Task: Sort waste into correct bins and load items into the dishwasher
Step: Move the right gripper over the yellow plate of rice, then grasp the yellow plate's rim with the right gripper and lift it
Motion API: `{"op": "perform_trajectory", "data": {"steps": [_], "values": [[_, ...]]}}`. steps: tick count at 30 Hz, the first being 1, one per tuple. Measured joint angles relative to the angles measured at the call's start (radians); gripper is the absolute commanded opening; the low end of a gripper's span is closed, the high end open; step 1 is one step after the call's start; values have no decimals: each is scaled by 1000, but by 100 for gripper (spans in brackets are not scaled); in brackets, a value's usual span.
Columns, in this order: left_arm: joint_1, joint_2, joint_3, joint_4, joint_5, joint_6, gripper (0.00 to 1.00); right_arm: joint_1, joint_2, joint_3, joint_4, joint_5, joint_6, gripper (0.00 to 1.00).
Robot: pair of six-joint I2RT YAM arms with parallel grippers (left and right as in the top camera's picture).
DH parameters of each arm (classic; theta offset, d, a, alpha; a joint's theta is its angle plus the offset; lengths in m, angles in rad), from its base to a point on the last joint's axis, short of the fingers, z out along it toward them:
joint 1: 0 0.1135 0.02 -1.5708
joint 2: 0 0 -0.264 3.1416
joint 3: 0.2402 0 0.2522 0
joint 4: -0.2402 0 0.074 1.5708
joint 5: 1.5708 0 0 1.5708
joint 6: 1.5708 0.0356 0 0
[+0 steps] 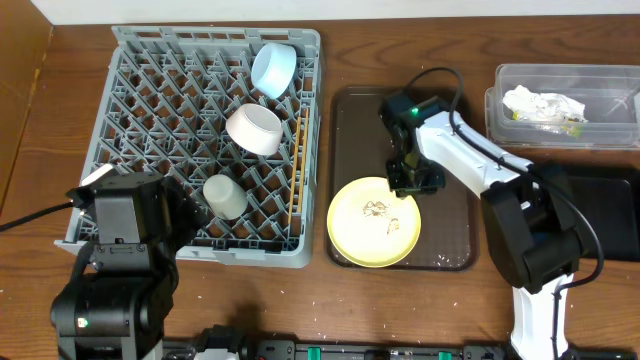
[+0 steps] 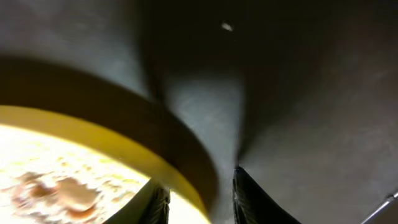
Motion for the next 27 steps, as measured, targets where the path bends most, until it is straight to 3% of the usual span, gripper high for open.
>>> {"op": "perform_trajectory", "data": {"steps": [11, 13, 16, 18, 21, 26, 27], "values": [[0, 0, 0, 0, 0, 0, 98, -87, 0, 5, -33, 160, 11, 33], [0, 0, 0, 0, 0, 0, 98, -117, 0, 22, -62, 172, 11, 31], [0, 0, 0, 0, 0, 0, 98, -167, 0, 85, -132, 184, 9, 19], [0, 0, 0, 0, 0, 0, 98, -186, 0, 144, -183, 179, 5, 19], [0, 0, 0, 0, 0, 0, 98, -190, 0, 234, -232, 115, -18, 24], [0, 0, 0, 0, 0, 0, 98, -148, -2, 317, -227, -91, -92, 49], [0, 0, 0, 0, 0, 0, 98, -135, -2, 319, -220, -112, -95, 49]]}}
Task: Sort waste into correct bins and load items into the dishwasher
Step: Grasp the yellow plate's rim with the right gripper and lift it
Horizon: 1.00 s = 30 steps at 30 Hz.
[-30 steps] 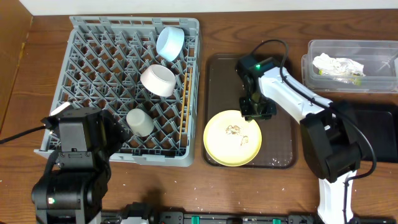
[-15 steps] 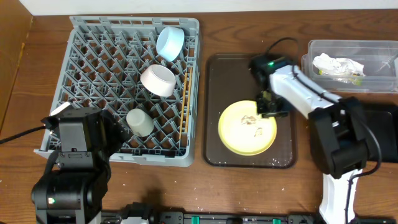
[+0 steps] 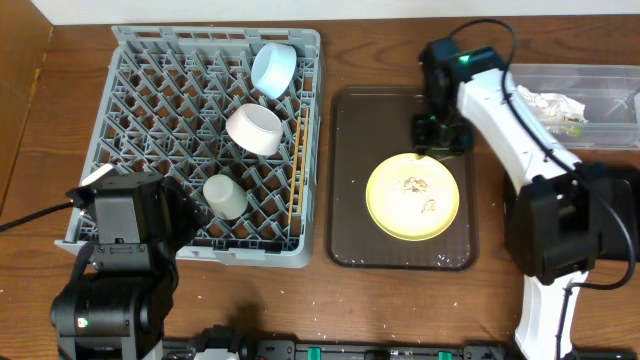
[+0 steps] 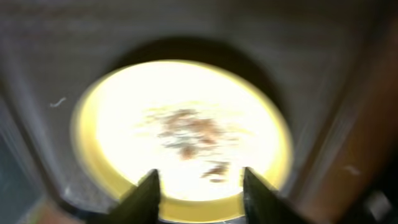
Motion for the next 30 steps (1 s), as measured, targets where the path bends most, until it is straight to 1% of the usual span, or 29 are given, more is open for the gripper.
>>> {"op": "perform_trajectory", "data": {"steps": [1, 2, 3, 5, 8, 13, 18, 23, 25, 30], "values": [[0, 0, 0, 0, 0, 0, 98, 23, 0, 0, 15, -21, -10, 48], [0, 0, 0, 0, 0, 0, 98, 50, 0, -2, 39, -34, -13, 40], [0, 0, 0, 0, 0, 0, 98, 75, 0, -5, 56, -34, -11, 35], [0, 0, 0, 0, 0, 0, 98, 137, 0, -16, 83, -6, 35, 34], [0, 0, 0, 0, 0, 0, 98, 237, 0, -58, 116, 89, 143, 28], [0, 0, 0, 0, 0, 0, 98, 364, 0, -151, 197, 219, 338, 27], [0, 0, 0, 0, 0, 0, 98, 427, 0, -229, 261, 295, 484, 27], [0, 0, 0, 0, 0, 0, 98, 472, 0, -294, 321, 354, 557, 25], [0, 0, 0, 0, 0, 0, 98, 484, 0, -310, 330, 367, 566, 24], [0, 0, 0, 0, 0, 0, 98, 510, 0, -346, 351, 393, 590, 24]]}}
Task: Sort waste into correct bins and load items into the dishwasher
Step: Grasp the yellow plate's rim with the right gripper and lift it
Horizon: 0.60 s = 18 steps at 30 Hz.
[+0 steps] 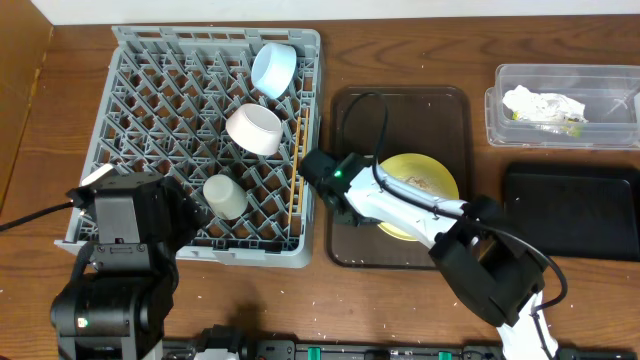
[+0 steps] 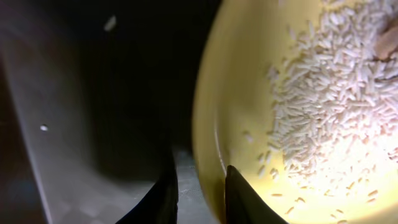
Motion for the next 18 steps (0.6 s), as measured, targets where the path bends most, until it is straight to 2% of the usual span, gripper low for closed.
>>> {"op": "perform_trajectory", "data": {"steps": [5, 7, 10, 12, 18], "values": [[0, 0, 0, 0, 0, 0, 98, 11, 0, -10, 3, 34, 14, 23], [0, 0, 0, 0, 0, 0, 98, 13, 0, -12, 5, 43, 17, 16], [0, 0, 0, 0, 0, 0, 98, 13, 0, -15, 5, 53, 18, 11], [0, 0, 0, 0, 0, 0, 98, 13, 0, -16, 6, 56, 6, 2], [0, 0, 0, 0, 0, 0, 98, 12, 0, -16, 6, 90, -32, 2]]}}
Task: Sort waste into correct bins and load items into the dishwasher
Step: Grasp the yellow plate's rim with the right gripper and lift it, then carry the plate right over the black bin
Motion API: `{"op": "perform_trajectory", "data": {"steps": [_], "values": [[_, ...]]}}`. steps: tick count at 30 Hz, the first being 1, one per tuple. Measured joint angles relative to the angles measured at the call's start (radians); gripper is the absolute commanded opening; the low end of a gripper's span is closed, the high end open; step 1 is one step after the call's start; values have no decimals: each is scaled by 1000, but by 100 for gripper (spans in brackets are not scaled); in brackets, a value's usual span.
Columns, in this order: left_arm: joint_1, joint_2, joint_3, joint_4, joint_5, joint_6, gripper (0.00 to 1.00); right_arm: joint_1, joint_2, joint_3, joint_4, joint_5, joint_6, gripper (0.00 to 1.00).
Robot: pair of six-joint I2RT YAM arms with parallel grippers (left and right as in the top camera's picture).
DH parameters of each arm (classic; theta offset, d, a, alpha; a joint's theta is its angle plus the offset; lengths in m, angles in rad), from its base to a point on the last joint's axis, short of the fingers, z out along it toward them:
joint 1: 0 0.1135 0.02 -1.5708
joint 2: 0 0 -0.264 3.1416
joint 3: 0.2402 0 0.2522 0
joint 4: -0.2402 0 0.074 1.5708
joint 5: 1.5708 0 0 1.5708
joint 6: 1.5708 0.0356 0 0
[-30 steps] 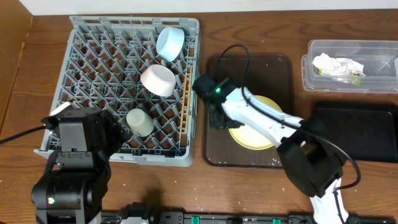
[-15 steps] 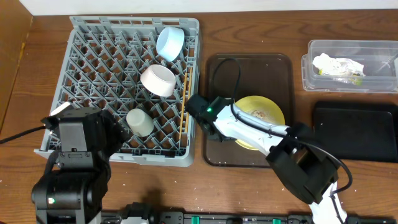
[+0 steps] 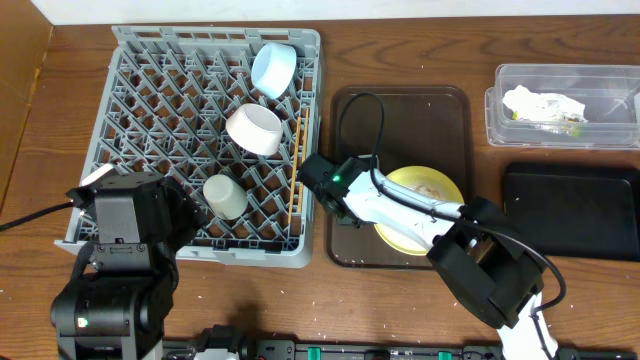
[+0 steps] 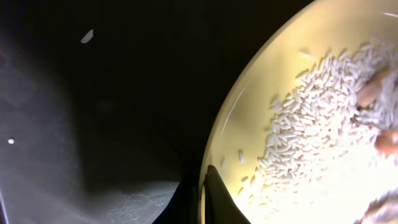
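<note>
A yellow plate point(image 3: 428, 186) with rice grains and food scraps lies on the dark brown tray point(image 3: 445, 110). My right gripper point(image 3: 366, 211) reaches it from the left and is shut on its left rim. In the right wrist view the gripper point(image 4: 204, 182) pinches the rim of the plate point(image 4: 311, 124), one finger on the inside, the other under the edge, with the tray point(image 4: 93, 93) below. My left arm point(image 3: 120, 215) rests at the front left corner of the dish rack; its fingers are hidden.
The grey dish rack point(image 3: 150, 60) holds a blue bowl point(image 3: 272, 68), a white bowl point(image 3: 253, 128), a pale cup point(image 3: 225, 197) and chopsticks point(image 3: 296, 165). A clear bin point(image 3: 600, 125) with crumpled waste stands at the back right, a black bin point(image 3: 570, 210) in front of it.
My right jaws stood open astride the plate's left rim; now they are shut on it. The plate sits slightly nearer the tray's front. The left arm is unchanged.
The plate lay at the tray's front left with my right gripper at its far right edge. Then it was in the tray's right middle, gripper at its far edge. Later the gripper was at the plate's left rim, open, and now grips it.
</note>
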Motion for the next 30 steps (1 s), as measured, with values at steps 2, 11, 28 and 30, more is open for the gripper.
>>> {"op": "perform_trajectory", "data": {"steps": [2, 11, 28, 30], "values": [[0, 0, 0, 0, 0, 0, 98, 0, 0, 0, -3, 0, -12, 2], [0, 0, 0, 0, 0, 0, 98, 0, 0, 112, -109, 11, -81, 2], [0, 0, 0, 0, 0, 0, 98, -21, 0, 248, -302, 103, -118, 2], [0, 0, 0, 0, 0, 0, 98, -29, 0, 253, -328, 111, -113, 1]]}}
